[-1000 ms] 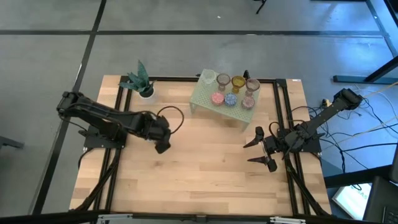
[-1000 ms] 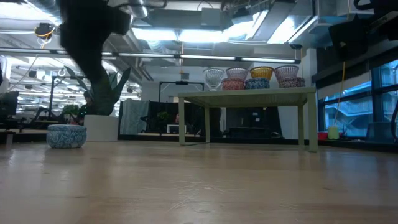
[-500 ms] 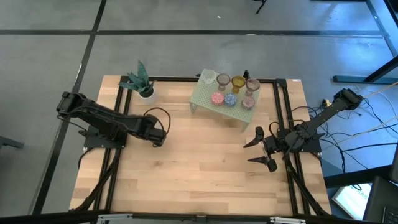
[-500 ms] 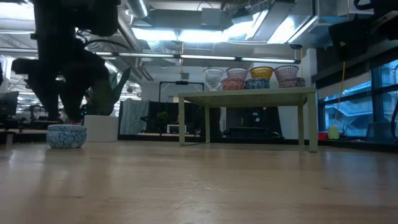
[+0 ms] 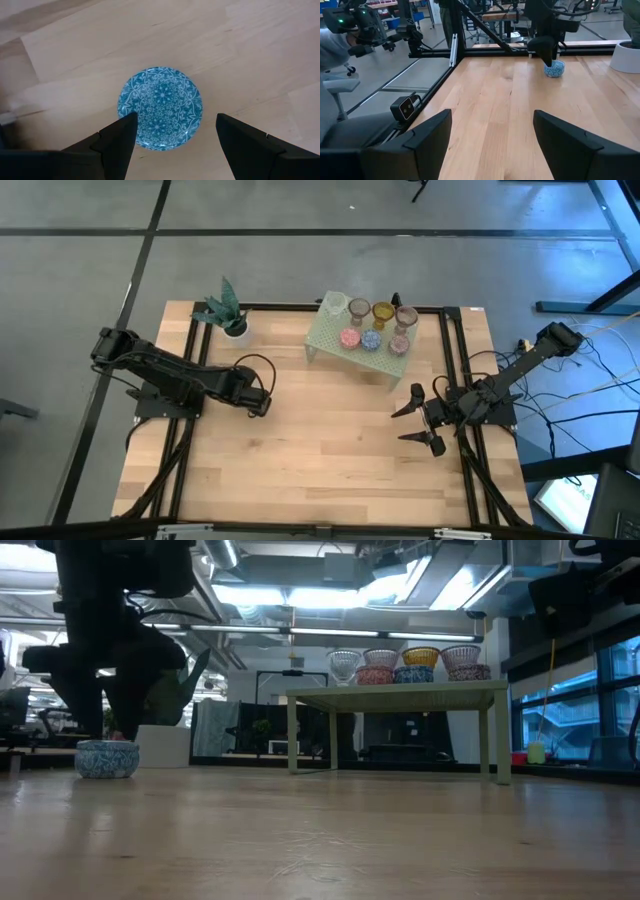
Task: Pick & Place candle stick holders
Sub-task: Put the blue scented candle on the shelf aligned with the pink scented candle
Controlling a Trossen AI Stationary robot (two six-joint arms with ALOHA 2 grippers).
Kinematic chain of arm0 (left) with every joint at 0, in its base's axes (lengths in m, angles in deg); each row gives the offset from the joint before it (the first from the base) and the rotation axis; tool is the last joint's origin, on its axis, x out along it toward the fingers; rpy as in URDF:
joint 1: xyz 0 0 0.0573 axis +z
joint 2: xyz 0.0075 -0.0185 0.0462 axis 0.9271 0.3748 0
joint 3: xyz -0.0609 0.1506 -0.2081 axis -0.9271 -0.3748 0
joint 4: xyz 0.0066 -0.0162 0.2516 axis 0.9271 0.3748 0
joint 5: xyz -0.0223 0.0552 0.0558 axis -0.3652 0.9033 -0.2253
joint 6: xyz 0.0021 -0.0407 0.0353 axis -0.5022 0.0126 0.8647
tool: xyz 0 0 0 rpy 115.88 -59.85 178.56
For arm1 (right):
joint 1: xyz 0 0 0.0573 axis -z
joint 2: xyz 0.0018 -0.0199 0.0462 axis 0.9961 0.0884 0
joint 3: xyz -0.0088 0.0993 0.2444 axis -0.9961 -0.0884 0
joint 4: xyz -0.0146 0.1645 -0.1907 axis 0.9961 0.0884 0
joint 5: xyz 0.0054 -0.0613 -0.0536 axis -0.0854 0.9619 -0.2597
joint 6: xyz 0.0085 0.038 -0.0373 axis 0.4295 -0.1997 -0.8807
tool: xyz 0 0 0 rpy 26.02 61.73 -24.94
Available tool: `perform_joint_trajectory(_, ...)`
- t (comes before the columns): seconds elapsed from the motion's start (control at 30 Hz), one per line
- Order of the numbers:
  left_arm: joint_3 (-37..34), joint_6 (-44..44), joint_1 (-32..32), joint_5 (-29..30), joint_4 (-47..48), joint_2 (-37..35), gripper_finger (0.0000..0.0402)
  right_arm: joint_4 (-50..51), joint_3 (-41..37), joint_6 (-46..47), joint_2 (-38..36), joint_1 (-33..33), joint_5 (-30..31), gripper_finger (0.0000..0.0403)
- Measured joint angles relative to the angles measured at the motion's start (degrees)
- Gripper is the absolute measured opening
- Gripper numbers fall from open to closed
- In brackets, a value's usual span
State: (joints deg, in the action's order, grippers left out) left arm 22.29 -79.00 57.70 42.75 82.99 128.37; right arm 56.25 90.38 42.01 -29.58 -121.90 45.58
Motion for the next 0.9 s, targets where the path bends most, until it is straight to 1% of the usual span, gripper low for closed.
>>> perform_joint_trajectory(0.2,0.0,0.9,0.0,0.0,0.28,0.0,0.0267,0.0,0.0,-0.01,-0.01,0.0,0.0,0.0283)
perform_joint_trajectory(0.43,0.0,6.77,0.0,0.38,0.28,0.0,0.0267,0.02,0.0,-0.02,0.01,0.0,0.0,0.0283)
perform_joint_trajectory(0.67,-0.02,9.26,0.04,1.44,0.28,0.0,0.0267,0.02,0.0,-0.02,0.0,0.0,0.0,0.0283)
perform_joint_trajectory(0.8,-0.02,10.79,0.04,-0.39,0.45,0.0,0.0267,0.04,0.0,0.0,0.0,0.0,0.0,0.0283)
perform_joint_trajectory(0.9,-0.02,10.66,0.15,-3.56,1.75,0.0,0.027,0.04,0.0,-0.02,0.0,0.0,0.0,0.0283)
